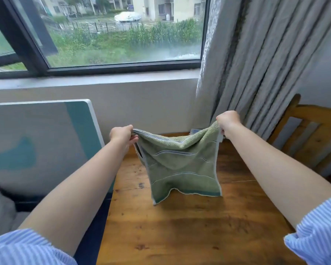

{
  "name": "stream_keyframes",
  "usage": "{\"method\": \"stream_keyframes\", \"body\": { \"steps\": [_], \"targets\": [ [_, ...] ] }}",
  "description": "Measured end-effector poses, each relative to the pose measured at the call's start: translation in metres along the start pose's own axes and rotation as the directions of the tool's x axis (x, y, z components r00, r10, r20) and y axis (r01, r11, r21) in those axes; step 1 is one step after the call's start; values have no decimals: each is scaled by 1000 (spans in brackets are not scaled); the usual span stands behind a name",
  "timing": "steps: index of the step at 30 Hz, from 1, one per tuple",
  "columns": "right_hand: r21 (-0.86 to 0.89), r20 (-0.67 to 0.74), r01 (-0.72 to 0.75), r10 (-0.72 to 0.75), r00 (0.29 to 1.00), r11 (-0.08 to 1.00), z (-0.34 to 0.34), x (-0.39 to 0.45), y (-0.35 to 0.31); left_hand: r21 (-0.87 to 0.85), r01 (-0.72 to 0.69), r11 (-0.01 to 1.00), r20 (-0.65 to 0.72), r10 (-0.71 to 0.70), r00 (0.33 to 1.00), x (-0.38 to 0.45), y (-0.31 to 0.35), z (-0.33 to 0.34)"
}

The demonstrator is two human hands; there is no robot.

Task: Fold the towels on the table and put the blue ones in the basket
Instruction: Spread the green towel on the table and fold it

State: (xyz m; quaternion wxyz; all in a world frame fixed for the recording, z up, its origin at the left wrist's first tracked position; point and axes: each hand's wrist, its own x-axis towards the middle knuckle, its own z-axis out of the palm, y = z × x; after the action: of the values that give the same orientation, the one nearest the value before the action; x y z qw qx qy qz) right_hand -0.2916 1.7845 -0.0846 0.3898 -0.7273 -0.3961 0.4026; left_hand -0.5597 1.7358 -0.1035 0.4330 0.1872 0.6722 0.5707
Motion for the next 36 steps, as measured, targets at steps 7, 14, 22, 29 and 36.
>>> {"method": "stream_keyframes", "body": {
  "steps": [7, 14, 22, 29, 36],
  "targets": [
    [323, -53, 81, -67, 996, 943, 28, 28, -49, -255, -59, 965, 32, 69, 997, 9, 45, 47],
    [505, -163, 271, -217, 962, 819, 31, 51, -113, -575, -187, 797, -10, 222, 975, 25, 94, 62],
    [229, -172, 267, -231, 958, 936, 12, 61, -85, -135, -130, 982, -40, 125, 991, 54, 73, 20],
    [-833, 262, 162, 119, 958, 528, 20, 30, 95, 978, -85, 193, 122, -191, 974, 40, -73, -18],
    [-920, 376, 376, 526, 763, 112, 8, -36, 236, 893, -379, -244, 141, -647, 749, -16, -191, -40]
  ]
}}
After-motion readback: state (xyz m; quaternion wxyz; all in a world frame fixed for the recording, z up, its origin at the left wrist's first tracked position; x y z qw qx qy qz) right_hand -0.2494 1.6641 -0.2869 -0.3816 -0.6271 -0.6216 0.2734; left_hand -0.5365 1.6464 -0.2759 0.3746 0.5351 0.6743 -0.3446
